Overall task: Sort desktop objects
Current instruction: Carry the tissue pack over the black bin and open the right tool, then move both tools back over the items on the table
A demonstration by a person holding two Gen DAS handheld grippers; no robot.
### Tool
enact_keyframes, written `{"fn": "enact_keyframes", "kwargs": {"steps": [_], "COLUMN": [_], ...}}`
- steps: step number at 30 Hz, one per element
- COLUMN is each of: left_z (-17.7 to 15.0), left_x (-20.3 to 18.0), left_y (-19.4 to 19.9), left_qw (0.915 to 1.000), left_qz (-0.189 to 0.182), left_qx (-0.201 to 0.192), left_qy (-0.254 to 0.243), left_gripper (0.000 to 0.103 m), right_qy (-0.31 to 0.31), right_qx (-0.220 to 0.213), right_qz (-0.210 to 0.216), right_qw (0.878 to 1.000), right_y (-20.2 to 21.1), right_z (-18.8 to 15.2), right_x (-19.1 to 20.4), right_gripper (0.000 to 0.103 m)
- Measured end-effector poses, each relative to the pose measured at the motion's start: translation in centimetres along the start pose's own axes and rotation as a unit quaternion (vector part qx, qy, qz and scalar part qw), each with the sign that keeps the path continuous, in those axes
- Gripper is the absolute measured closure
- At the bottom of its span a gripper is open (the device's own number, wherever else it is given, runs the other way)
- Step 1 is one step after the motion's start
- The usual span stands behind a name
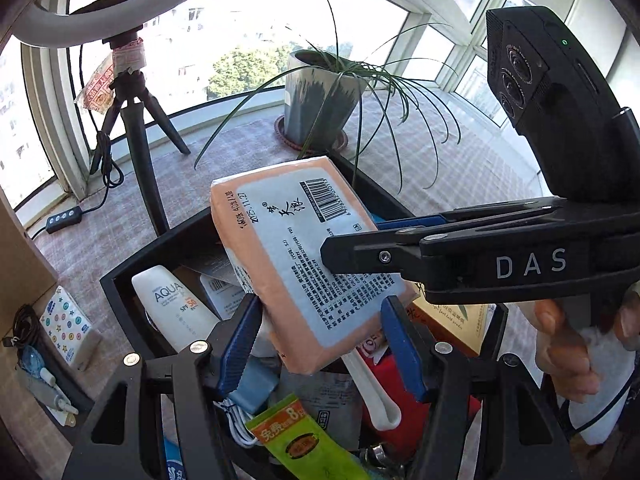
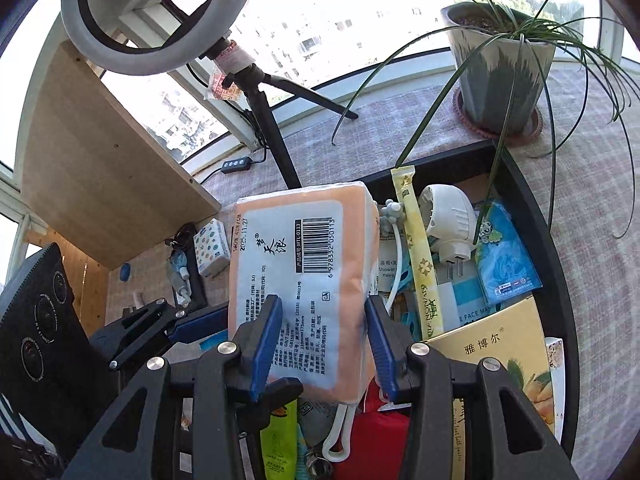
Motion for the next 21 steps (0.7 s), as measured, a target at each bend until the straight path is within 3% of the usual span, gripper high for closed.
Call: {"fn": "enact_keyframes", "kwargs": {"steps": [5,14,21], "left_z": [0.3,-1.9,-5.9], "left_x": [0.6,5.6,12.8], "left_y": [0.6,3.8,7.7], "left_qw": [0.9999,0.9984,0.9906], "left_qz": [0.0,0.036,0.104], "left_qx": [-0.008,0.002,0.01], "left_qy": [0.008,0.044,0.088], "left_gripper": [0.037,0.037,0.037], "right_qy": [0.006,0.023,0.072], "right_qx": [-0.004,-0.016,-0.002], "right_qz": [-0.045,-0.036,-0.019], "right_qw": [0.999,0.999,0.997], "right_y": [1.0,1.8,0.1], "right_z": [0.0,-0.2,-1.1], "right_x": [-1.2,1.0,5.6], "right_gripper": [0.063,0.063,0.063]}}
Point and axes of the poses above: each gripper's, at about its wrist camera, not at the fingertips, and y roughly against the way its jaws point, x to its left, z to its top, the point moved 1 cm from there along -y, roughly the way its jaws point, and after that the axes turned 10 degrees about z, right-handed, at the moved point
